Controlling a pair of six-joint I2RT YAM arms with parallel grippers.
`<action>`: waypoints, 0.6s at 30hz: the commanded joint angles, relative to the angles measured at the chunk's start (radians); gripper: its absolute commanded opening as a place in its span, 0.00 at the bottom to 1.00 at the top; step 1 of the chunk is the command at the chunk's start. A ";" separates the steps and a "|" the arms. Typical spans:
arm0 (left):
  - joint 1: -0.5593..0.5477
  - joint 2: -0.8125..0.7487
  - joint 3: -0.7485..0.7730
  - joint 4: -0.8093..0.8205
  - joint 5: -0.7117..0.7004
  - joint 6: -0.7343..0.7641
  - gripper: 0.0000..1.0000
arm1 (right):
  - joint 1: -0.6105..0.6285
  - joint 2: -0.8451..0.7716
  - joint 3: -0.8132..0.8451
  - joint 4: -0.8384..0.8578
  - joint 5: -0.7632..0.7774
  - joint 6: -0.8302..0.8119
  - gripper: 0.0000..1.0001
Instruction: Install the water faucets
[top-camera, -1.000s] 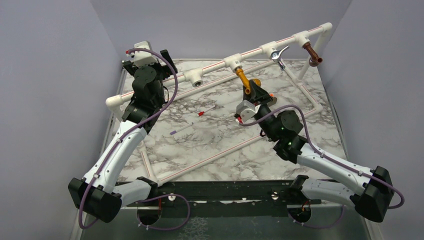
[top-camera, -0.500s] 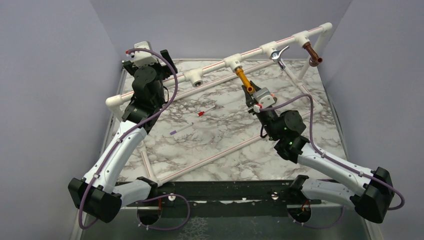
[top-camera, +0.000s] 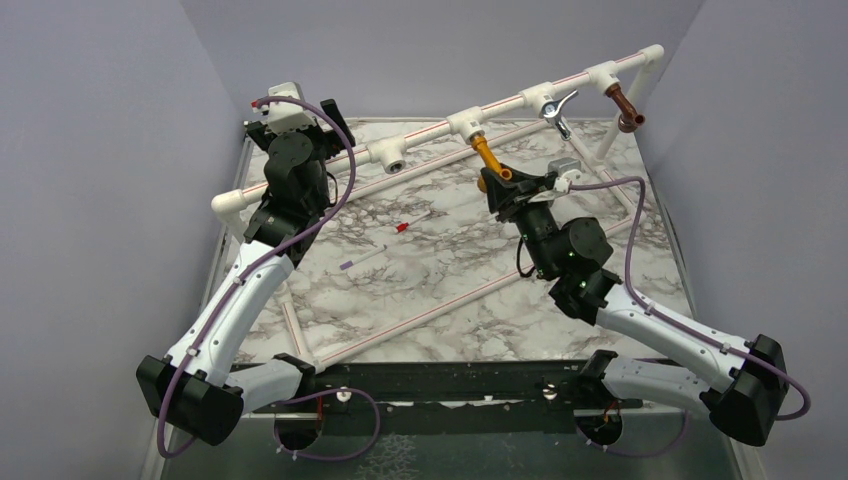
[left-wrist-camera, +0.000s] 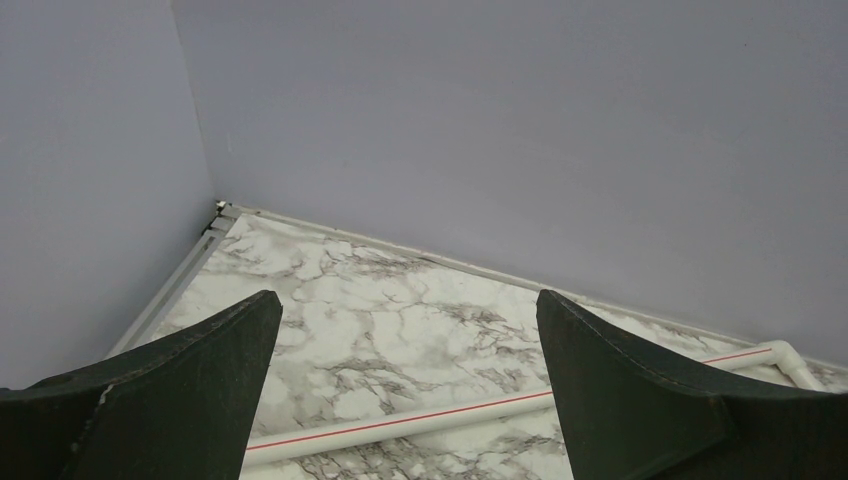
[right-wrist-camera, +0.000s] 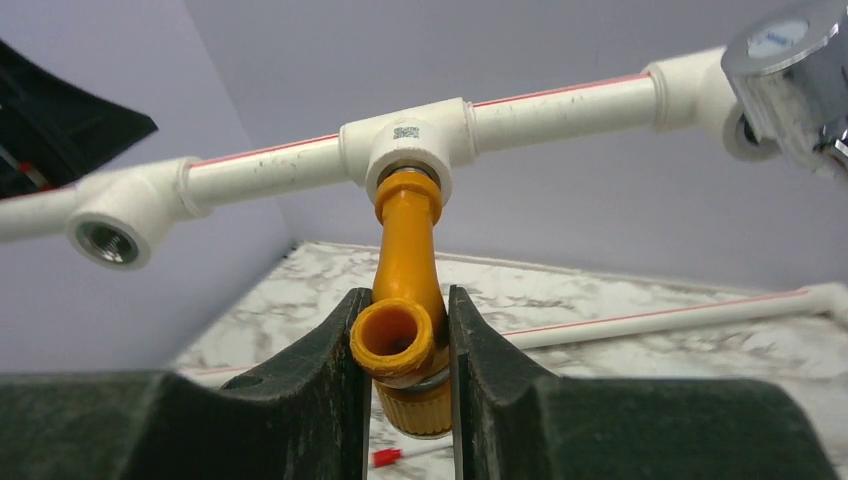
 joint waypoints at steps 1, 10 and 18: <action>-0.048 0.050 -0.106 -0.359 0.086 -0.017 0.99 | -0.001 -0.021 0.037 0.103 0.059 0.417 0.01; -0.049 0.045 -0.108 -0.359 0.084 -0.017 0.99 | -0.002 -0.019 0.040 0.059 0.104 0.841 0.01; -0.049 0.047 -0.107 -0.359 0.080 -0.015 0.99 | -0.002 -0.030 0.095 -0.144 0.187 1.219 0.01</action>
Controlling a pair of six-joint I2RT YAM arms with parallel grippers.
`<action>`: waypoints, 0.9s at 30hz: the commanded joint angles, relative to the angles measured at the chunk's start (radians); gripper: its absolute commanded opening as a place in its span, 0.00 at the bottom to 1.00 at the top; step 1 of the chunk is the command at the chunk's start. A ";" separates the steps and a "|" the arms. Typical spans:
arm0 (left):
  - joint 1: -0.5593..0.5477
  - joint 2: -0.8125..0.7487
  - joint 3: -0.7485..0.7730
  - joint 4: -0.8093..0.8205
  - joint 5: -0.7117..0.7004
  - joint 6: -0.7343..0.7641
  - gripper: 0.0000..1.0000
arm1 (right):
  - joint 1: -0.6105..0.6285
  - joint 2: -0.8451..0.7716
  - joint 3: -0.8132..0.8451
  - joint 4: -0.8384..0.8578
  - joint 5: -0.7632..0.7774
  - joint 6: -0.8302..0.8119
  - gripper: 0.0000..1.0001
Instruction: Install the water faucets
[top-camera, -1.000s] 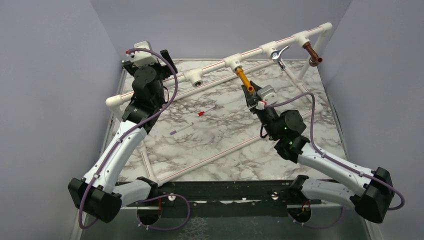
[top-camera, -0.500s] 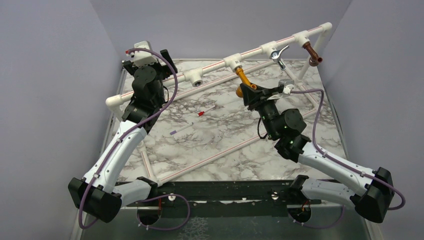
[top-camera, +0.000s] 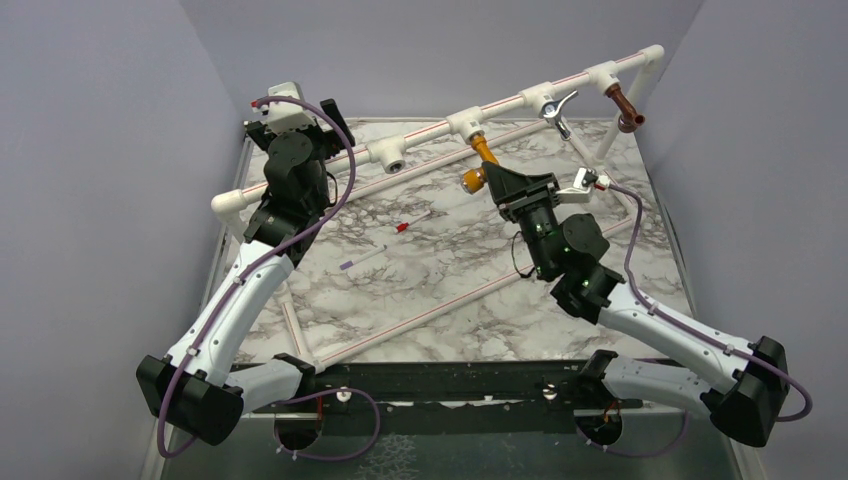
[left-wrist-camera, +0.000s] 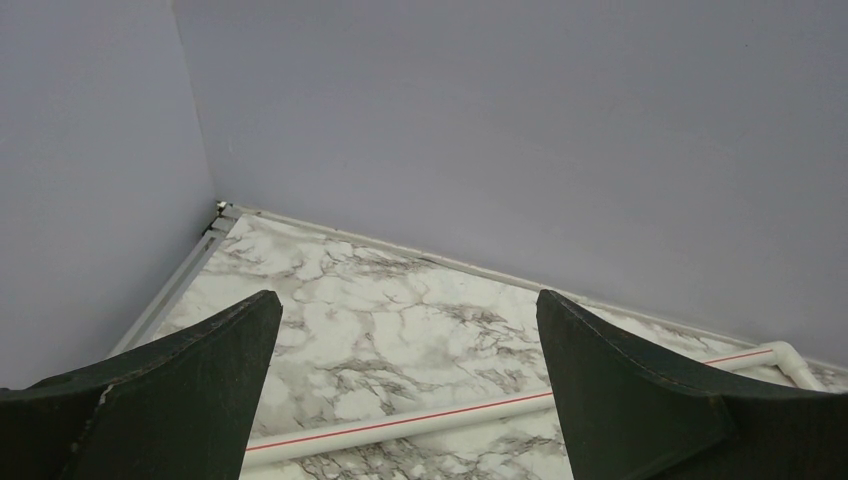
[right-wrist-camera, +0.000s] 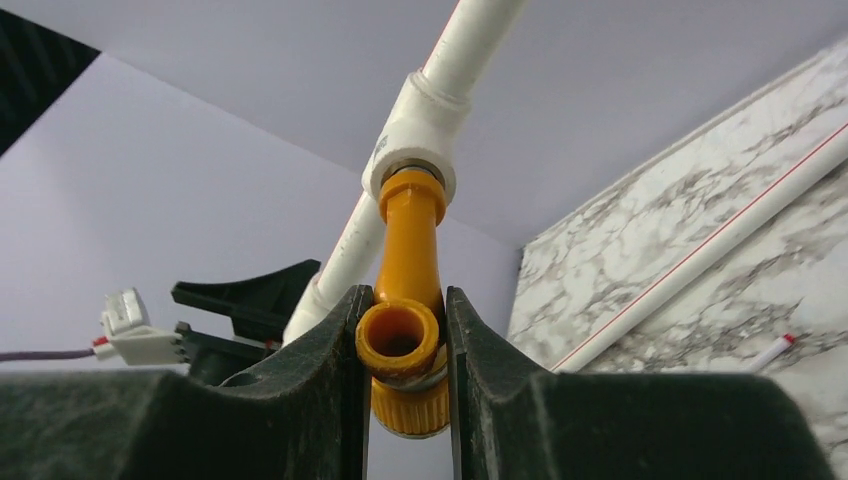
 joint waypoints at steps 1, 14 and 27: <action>-0.049 0.046 -0.108 -0.358 0.080 -0.016 0.99 | -0.002 -0.027 0.095 -0.084 0.054 0.333 0.01; -0.049 0.043 -0.108 -0.358 0.070 -0.014 0.99 | -0.002 -0.028 0.154 -0.356 0.076 0.713 0.01; -0.049 0.046 -0.109 -0.359 0.059 -0.012 0.99 | -0.002 -0.029 0.170 -0.430 0.091 0.712 0.13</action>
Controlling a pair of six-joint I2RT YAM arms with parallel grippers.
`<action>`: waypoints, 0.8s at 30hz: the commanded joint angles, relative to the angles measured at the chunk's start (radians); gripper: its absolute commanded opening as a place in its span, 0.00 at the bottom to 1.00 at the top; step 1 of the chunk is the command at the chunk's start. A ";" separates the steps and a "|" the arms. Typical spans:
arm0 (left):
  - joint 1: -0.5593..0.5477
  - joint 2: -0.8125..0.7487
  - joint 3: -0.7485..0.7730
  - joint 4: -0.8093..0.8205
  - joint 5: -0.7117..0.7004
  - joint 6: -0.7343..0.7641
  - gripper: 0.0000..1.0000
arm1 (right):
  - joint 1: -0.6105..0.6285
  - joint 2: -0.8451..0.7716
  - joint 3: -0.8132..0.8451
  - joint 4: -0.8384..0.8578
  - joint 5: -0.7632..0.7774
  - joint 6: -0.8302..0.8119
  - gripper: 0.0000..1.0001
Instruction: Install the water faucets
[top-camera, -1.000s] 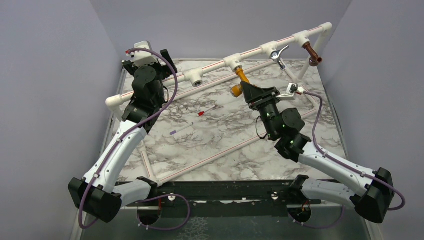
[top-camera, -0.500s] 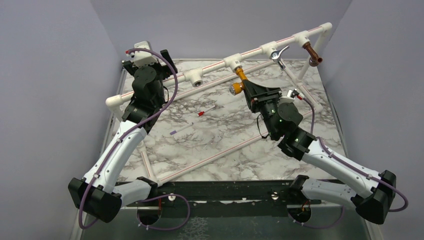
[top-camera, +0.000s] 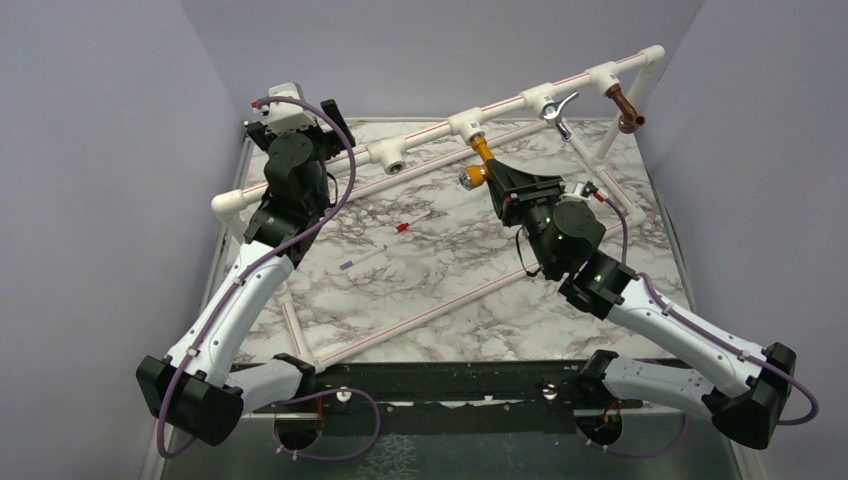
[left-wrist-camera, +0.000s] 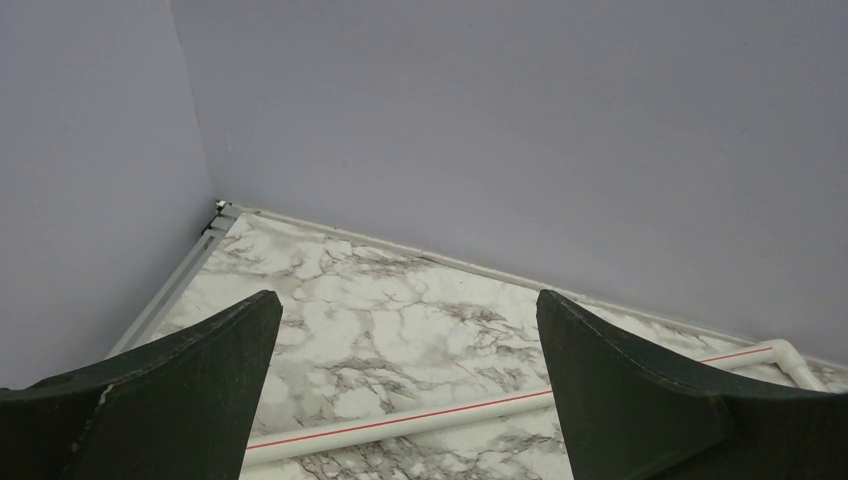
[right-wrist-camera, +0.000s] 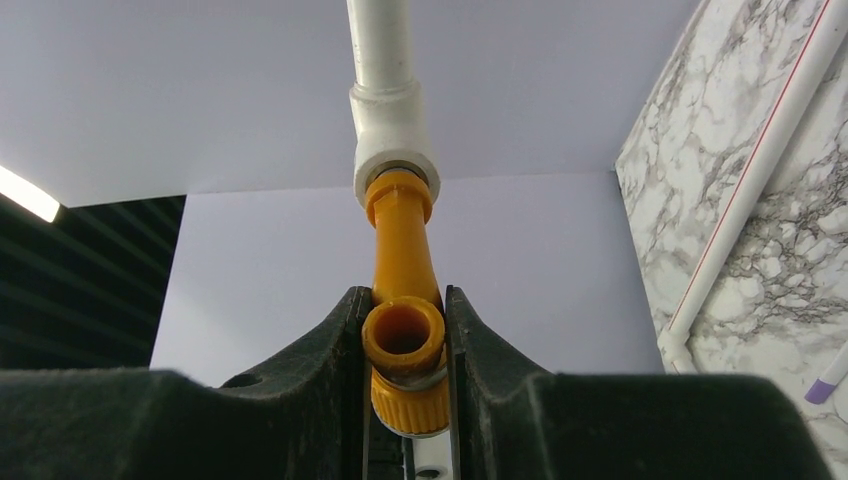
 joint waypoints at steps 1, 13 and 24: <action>-0.049 0.050 -0.107 -0.358 0.059 -0.011 0.99 | -0.002 -0.011 0.051 -0.056 0.037 0.038 0.18; -0.049 0.053 -0.107 -0.358 0.062 -0.013 0.99 | -0.002 -0.025 0.060 -0.085 0.040 0.010 0.58; -0.051 0.053 -0.109 -0.358 0.061 -0.013 0.99 | -0.002 -0.079 0.046 -0.106 0.030 -0.123 0.73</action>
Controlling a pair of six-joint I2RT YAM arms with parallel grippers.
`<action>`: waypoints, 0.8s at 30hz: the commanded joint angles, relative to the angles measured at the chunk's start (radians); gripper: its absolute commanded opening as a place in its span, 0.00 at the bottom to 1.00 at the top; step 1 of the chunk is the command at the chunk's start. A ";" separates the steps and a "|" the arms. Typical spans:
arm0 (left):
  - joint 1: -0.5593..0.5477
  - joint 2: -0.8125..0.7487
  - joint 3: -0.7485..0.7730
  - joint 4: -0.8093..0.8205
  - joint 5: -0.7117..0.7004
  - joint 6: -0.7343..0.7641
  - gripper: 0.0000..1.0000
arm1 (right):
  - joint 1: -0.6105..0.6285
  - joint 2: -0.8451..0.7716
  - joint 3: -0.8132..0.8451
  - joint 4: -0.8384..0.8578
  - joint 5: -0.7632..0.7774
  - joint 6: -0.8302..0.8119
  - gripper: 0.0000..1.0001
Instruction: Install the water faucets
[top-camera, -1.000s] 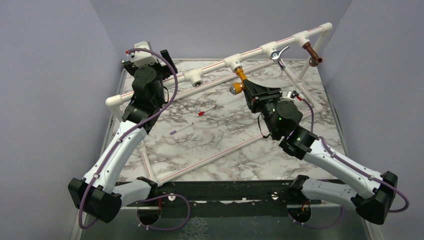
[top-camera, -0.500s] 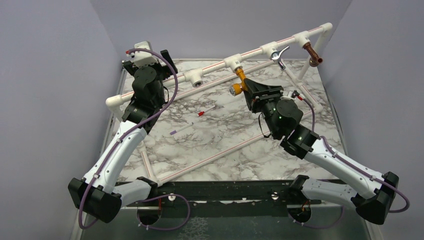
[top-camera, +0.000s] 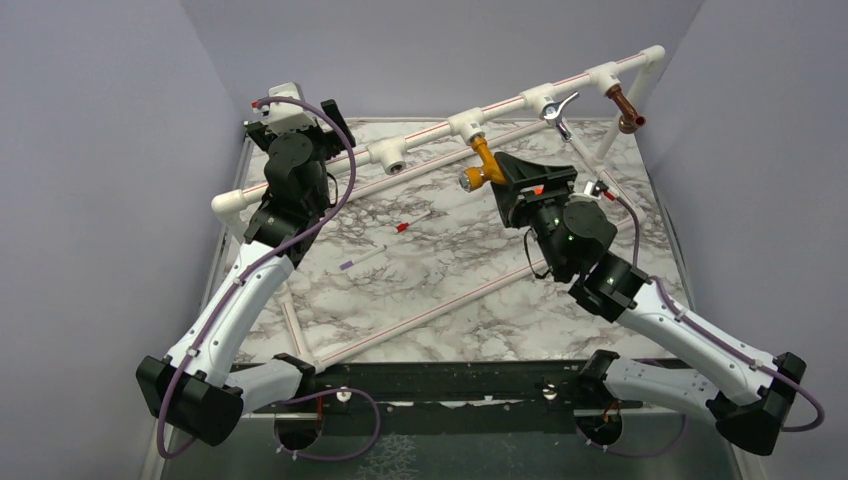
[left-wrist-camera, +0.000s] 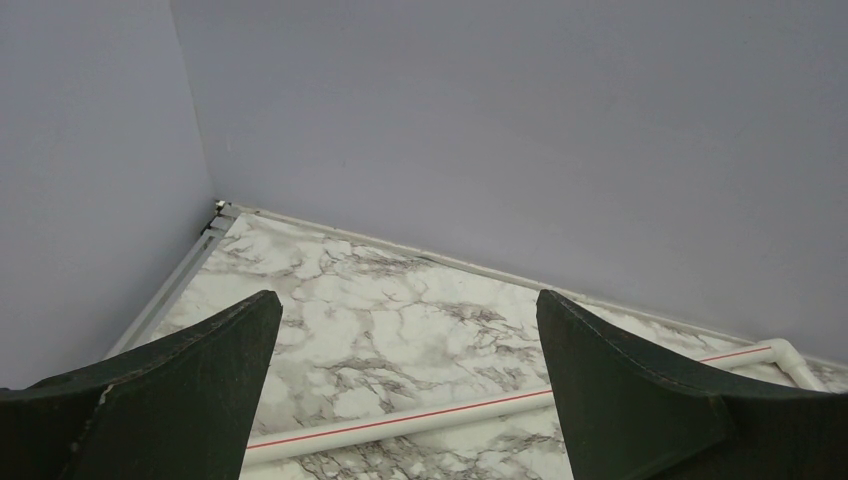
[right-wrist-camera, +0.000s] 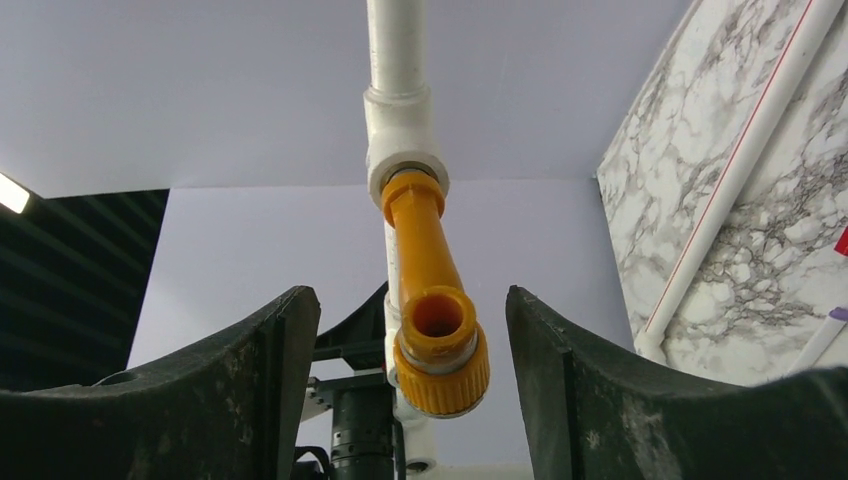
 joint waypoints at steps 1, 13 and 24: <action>-0.051 0.053 -0.107 -0.358 0.060 -0.011 0.99 | -0.002 -0.058 0.013 -0.018 0.027 -0.119 0.74; -0.051 0.059 -0.108 -0.358 0.059 -0.011 0.99 | -0.002 -0.159 0.010 -0.242 0.068 -0.363 0.77; -0.053 0.060 -0.108 -0.358 0.055 -0.008 0.99 | -0.002 -0.295 -0.051 -0.101 -0.022 -0.905 0.76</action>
